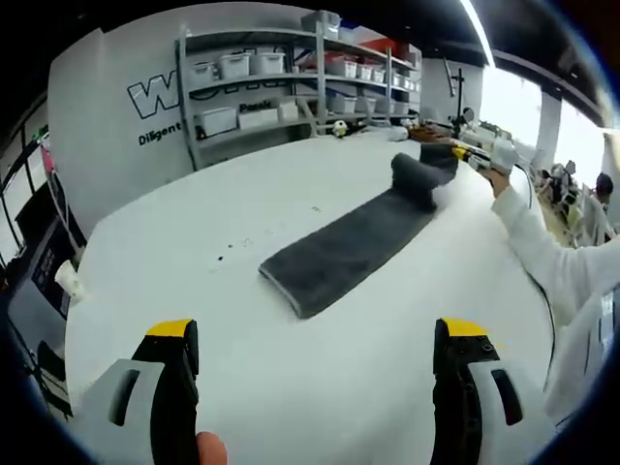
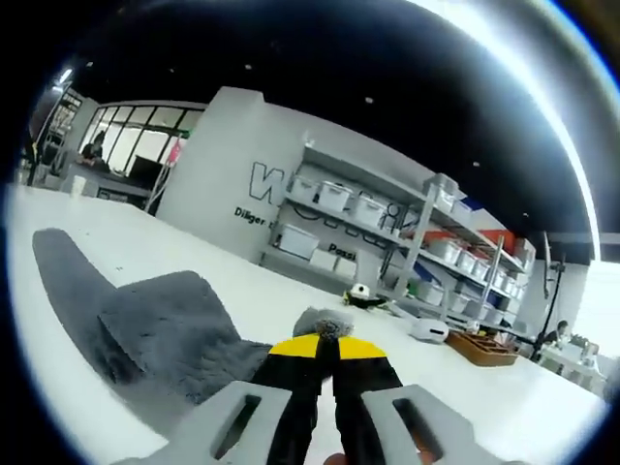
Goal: Open the folded towel by lifting each exposed corner and separating the folded layers until the towel lies flat within the target outline without major curled edges
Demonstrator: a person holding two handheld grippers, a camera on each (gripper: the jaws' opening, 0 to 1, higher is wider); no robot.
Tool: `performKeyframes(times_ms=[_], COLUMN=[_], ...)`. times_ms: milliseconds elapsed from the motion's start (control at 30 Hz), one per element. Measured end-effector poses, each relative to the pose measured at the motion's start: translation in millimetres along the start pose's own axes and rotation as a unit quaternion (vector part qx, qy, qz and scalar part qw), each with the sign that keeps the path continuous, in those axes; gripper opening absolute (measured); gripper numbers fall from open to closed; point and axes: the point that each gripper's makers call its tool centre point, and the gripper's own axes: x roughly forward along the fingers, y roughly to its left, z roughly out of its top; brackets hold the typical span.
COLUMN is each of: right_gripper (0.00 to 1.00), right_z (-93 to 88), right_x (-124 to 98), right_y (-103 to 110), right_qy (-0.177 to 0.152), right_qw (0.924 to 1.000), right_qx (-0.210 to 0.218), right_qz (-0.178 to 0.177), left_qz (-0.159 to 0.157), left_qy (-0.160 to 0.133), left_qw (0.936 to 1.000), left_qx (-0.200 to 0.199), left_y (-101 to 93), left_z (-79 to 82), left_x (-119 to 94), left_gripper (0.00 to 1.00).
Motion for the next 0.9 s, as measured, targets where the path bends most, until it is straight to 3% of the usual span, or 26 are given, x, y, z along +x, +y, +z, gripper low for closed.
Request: performKeyframes(times_ms=[267,533,633,700,800,900], right_gripper=[0.0,0.0,0.02,0.1,0.3,0.43], right_z=[-20.6,-35.9,-45.3,-49.3,-44.4,-28.9], right_x=[-3.0,-10.0,-12.4,-14.3,-17.5,-27.7], right_y=[-25.1,-53.6,-59.4,-64.1,-73.8,-84.6], right_qy=[0.014,0.01,0.031,0.05,0.055,0.058], right_qw=[0.9996,0.9975,0.9957,0.9932,0.9891,0.9835], right_qx=[-0.003,0.031,0.021,0.005,0.02,0.044], right_qz=[-0.026,-0.062,-0.085,-0.104,-0.135,-0.166], left_qz=[0.0,0.0,-0.001,-0.003,-0.004,-0.003], left_qy=[0.004,0.005,0.007,0.008,0.008,0.007], left_qw=[1.0,1.0,1.0,1.0,1.0,1.0], left_qx=[-0.002,-0.001,-0.001,0.0,0.001,0.0], left_y=[1.6,0.9,0.5,-0.2,-0.3,-0.3], left_z=[-1.5,-1.6,-1.3,-1.3,-1.2,-1.4], left_x=[1.9,4.0,5.7,6.5,6.8,6.2], left_gripper=[1.0,1.0,1.0,1.0,1.0,1.0])
